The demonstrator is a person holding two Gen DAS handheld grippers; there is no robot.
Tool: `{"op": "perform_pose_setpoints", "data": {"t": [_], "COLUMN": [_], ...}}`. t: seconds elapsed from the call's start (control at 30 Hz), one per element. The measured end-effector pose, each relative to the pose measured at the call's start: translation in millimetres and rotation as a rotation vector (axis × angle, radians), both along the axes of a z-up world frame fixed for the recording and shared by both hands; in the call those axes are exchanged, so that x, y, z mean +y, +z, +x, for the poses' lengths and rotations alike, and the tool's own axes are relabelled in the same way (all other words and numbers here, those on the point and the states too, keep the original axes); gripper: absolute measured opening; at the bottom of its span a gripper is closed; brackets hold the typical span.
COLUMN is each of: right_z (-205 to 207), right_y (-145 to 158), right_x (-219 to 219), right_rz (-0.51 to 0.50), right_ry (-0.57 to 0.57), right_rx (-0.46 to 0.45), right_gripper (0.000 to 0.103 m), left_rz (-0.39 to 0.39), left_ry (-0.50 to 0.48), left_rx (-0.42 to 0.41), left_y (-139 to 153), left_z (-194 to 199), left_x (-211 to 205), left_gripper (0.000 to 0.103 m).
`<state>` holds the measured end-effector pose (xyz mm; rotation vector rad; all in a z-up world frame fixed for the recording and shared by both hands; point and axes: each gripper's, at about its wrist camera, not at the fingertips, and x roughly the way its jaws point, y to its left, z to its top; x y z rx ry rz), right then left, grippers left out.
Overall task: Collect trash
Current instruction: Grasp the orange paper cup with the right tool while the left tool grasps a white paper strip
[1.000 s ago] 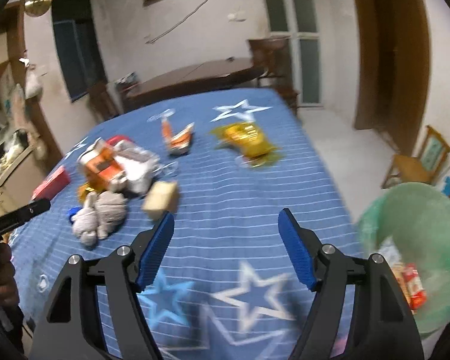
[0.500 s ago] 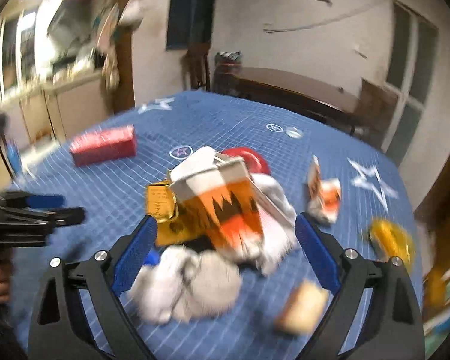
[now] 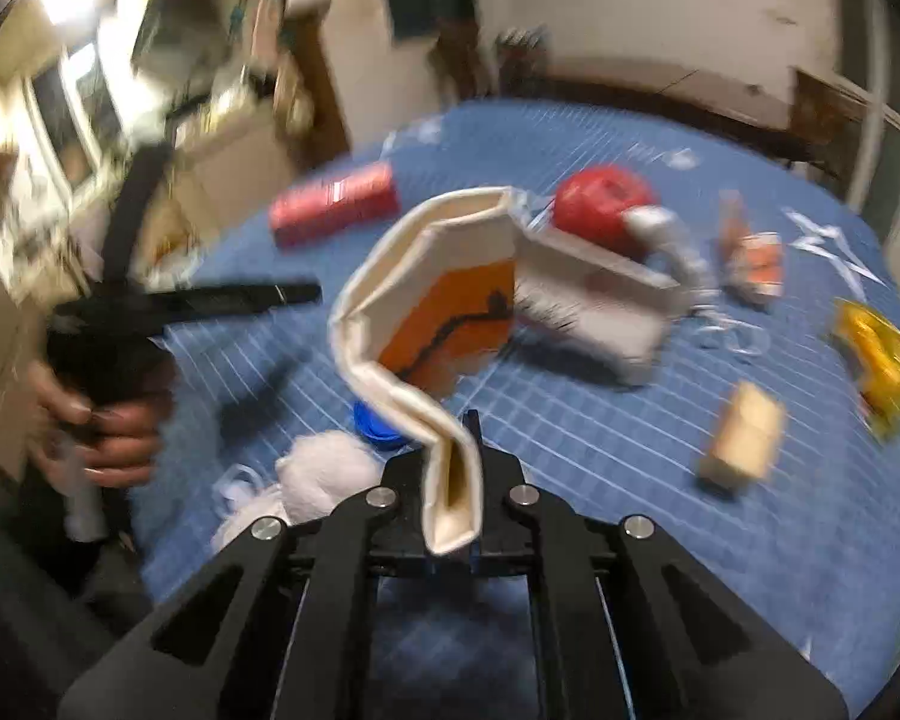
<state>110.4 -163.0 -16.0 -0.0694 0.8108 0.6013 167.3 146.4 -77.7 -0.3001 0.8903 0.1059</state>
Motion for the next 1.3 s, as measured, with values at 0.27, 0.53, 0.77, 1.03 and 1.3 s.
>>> {"op": "perform_pose_setpoints", "data": {"t": [0.27, 0.53, 0.77, 1.03, 1.3], "right_z": [-33, -48, -57, -58, -58], "right_y": [-21, -19, -20, -22, -21], "right_x": [-71, -93, -100, -112, -111], "right_rz": [0.048, 0.116, 0.136, 0.148, 0.164], "right_ry": [-0.202, -0.257, -0.261, -0.297, -0.310], "right_rx": [0.019, 0.000, 0.001, 0.001, -0.013], "right_gripper": [0.006, 0.005, 0.005, 0.006, 0.005], "left_rz": [0.030, 0.137, 0.294, 0.276, 0.203], "left_ry": [-0.053, -0.407, -0.772, -0.857, -0.773], "left_rx": [-0.006, -0.144, -0.205, -0.152, -0.248], "left_y": [5, 43, 42, 22, 56], "left_z": [2, 35, 73, 75, 38], "left_x": [-13, -80, -144, -155, -130], "left_gripper": [0.071, 0.074, 0.077, 0.022, 0.013]}}
